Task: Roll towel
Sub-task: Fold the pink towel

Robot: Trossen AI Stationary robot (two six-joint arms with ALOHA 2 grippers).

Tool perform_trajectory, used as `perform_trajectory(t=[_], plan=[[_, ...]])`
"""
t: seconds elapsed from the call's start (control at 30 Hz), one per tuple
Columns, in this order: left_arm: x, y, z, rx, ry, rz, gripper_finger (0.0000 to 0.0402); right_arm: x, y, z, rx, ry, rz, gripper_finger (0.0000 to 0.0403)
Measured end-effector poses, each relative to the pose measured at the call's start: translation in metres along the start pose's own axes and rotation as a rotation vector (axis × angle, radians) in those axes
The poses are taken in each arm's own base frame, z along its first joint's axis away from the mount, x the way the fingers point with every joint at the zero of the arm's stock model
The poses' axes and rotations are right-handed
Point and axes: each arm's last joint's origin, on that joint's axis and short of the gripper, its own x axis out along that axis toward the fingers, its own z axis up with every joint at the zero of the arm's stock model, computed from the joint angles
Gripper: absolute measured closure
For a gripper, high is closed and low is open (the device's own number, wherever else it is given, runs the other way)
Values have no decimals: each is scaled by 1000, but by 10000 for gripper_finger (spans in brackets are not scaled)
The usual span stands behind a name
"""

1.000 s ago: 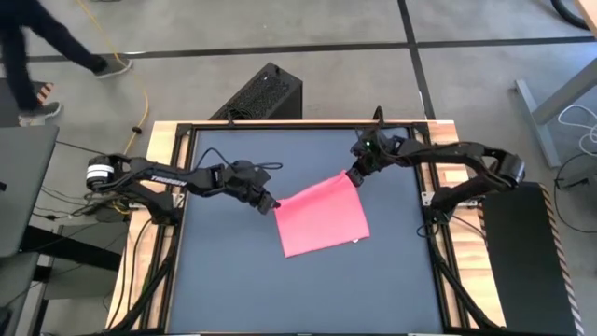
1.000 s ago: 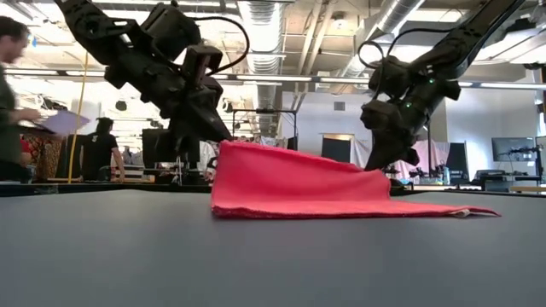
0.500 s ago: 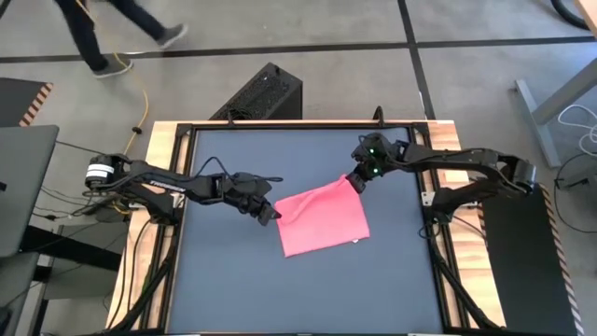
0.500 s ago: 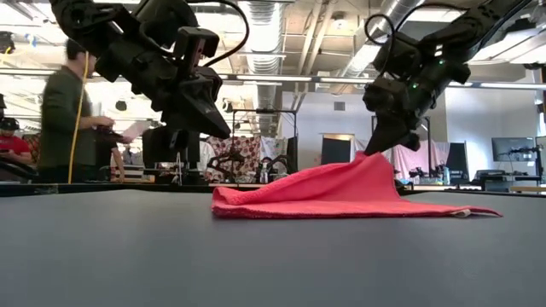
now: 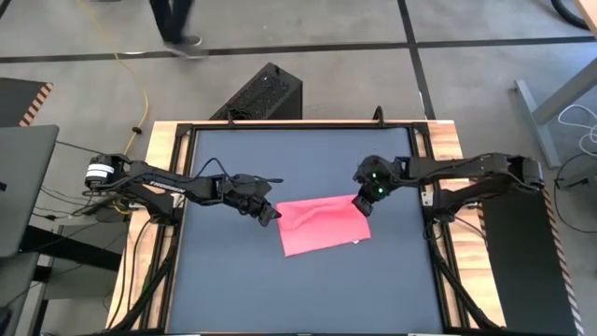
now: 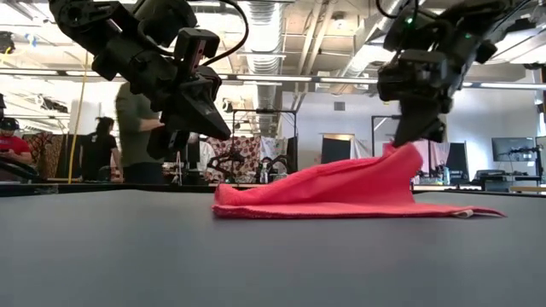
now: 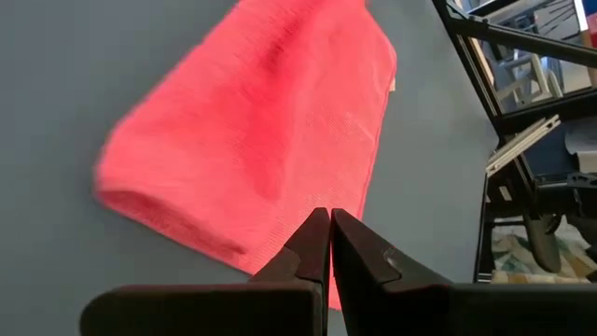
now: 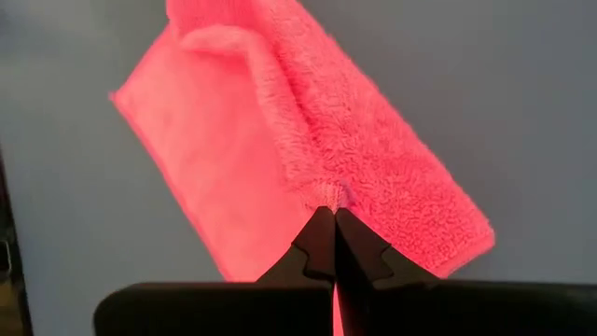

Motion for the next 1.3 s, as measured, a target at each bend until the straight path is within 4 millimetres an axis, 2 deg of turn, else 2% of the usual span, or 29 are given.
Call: perform_trajectory(t=[0.53, 0.83, 1.0, 1.13, 1.3], plan=[[0, 2, -1, 8, 0, 34, 401, 5, 29, -30, 82, 110, -40, 367], [0, 4, -2, 16, 6, 54, 401, 4, 32, -46, 183, 152, -165, 359], [0, 4, -2, 27, 7, 56, 401, 5, 38, -50, 151, 153, -158, 315], [0, 4, -2, 41, 8, 56, 401, 5, 39, -53, 158, 136, -184, 256], [0, 5, -3, 46, 7, 74, 401, 15, 38, -57, 177, 170, -248, 185]])
